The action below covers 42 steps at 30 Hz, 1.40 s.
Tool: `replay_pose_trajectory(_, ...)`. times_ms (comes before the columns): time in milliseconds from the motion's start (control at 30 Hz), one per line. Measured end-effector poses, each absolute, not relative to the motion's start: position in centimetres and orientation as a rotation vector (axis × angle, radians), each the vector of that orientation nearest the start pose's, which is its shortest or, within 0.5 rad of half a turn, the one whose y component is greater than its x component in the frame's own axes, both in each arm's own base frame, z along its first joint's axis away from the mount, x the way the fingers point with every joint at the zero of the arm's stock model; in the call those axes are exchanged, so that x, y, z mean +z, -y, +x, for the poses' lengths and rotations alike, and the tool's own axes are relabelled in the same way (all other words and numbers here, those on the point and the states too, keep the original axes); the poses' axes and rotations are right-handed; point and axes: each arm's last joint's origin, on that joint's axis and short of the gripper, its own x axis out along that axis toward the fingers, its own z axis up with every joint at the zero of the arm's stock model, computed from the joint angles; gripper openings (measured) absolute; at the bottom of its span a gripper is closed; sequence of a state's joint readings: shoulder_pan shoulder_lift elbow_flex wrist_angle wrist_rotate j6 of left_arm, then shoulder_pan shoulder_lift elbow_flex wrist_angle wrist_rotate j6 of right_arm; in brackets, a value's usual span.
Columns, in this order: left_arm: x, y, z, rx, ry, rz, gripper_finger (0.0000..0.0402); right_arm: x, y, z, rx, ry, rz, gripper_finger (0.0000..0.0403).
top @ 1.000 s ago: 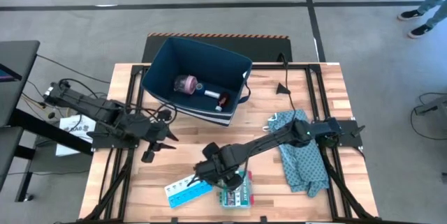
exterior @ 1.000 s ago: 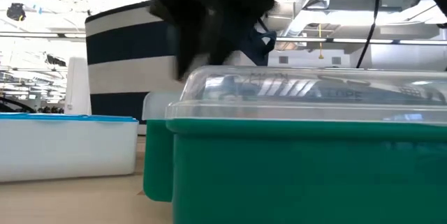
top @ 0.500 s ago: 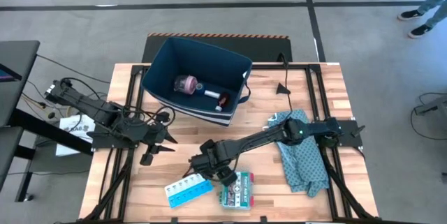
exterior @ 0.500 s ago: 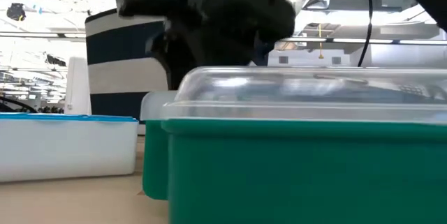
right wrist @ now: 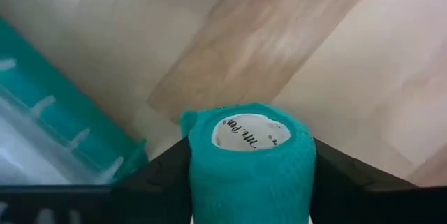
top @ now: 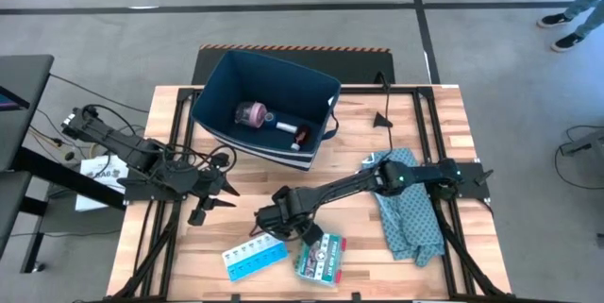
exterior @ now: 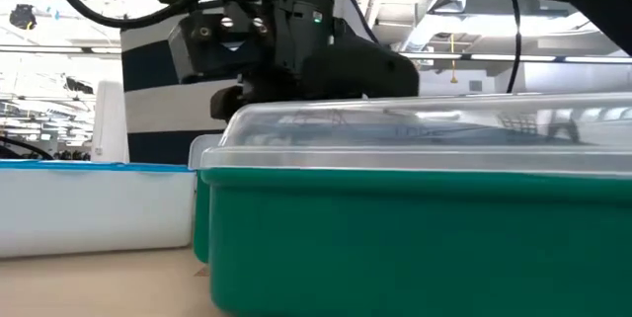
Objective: Pick & place medical supplies in basket/bin
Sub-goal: Put the green bandage into the laundry organizer
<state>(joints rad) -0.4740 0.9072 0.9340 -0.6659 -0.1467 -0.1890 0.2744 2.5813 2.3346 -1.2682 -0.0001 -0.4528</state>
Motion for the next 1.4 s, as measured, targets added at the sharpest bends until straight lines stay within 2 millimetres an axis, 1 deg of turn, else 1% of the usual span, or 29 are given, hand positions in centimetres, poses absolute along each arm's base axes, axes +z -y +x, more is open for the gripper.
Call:
replay_pose_trajectory(100,32.1,7.8,16.0,-0.257,-0.636,0.014,0.0122,15.1,-13.5,48.2,0.567,-1.427,-0.586,0.0158)
replay_pose_trajectory(200,32.1,7.8,16.0,-0.256,-0.635,0.009,0.0122,16.5,-13.3,48.1,0.558,-1.398,-0.587,0.0134)
replay_pose_trajectory(267,32.1,7.8,16.1,-0.255,-0.635,0.008,0.0122,17.6,-13.2,47.8,0.532,-1.397,-0.611,0.0128)
replay_pose_trajectory(367,32.1,7.8,16.1,-0.255,-0.636,0.008,0.0122,19.7,-12.9,47.1,0.465,-1.392,-0.674,0.0130)
replay_pose_trajectory(433,32.1,7.8,16.0,-0.255,-0.636,0.008,0.0122,21.9,-12.9,46.3,0.411,-1.381,-0.728,0.0136)
replay_pose_trajectory(600,32.1,7.8,16.0,-0.255,-0.636,0.008,0.0122,28.5,-11.9,43.6,0.207,-1.314,-0.877,0.0144)
replay_pose_trajectory(700,32.1,7.8,16.0,-0.255,-0.636,0.008,0.0122,33.0,-10.9,41.8,0.068,-1.209,-0.921,0.0143)
replay_pose_trajectory(800,32.1,7.8,16.0,-0.258,-0.635,0.016,0.0122,37.3,-9.7,40.3,-0.060,-1.057,-0.947,0.0142)
replay_pose_trajectory(900,32.1,7.7,16.1,-0.255,-0.633,0.020,0.0122,41.3,-7.6,39.5,-0.178,-0.878,-0.903,0.0145)
replay_pose_trajectory(967,32.1,7.7,16.1,-0.232,-0.627,0.028,0.0122,43.3,-5.4,39.2,-0.216,-0.777,-0.823,0.0147)
replay_pose_trajectory(1033,32.1,7.6,16.1,-0.212,-0.623,0.036,0.0122,44.5,-2.6,39.3,-0.209,-0.695,-0.703,0.0147)
replay_pose_trajectory(1100,32.1,7.6,16.1,-0.202,-0.621,0.039,0.0122,44.6,0.6,39.6,-0.175,-0.661,-0.547,0.0147)
replay_pose_trajectory(1167,32.1,7.6,16.1,-0.202,-0.620,0.038,0.0122,43.5,3.9,40.2,-0.156,-0.691,-0.398,0.0147)
replay_pose_trajectory(1233,32.1,7.6,16.1,-0.202,-0.621,0.038,0.0122,41.5,6.8,41.0,-0.152,-0.768,-0.284,0.0147)
replay_pose_trajectory(1300,32.1,7.6,16.1,-0.202,-0.621,0.038,0.0122,38.8,9.3,41.9,-0.133,-0.868,-0.215,0.0148)
replay_pose_trajectory(1367,32.1,7.6,16.1,-0.202,-0.622,0.038,0.0122,36.2,11.1,43.1,-0.116,-0.934,-0.178,0.0148)
replay_pose_trajectory(1400,32.1,7.6,16.1,-0.202,-0.624,0.039,0.0122,35.1,11.7,43.6,-0.103,-0.959,-0.171,0.0147)
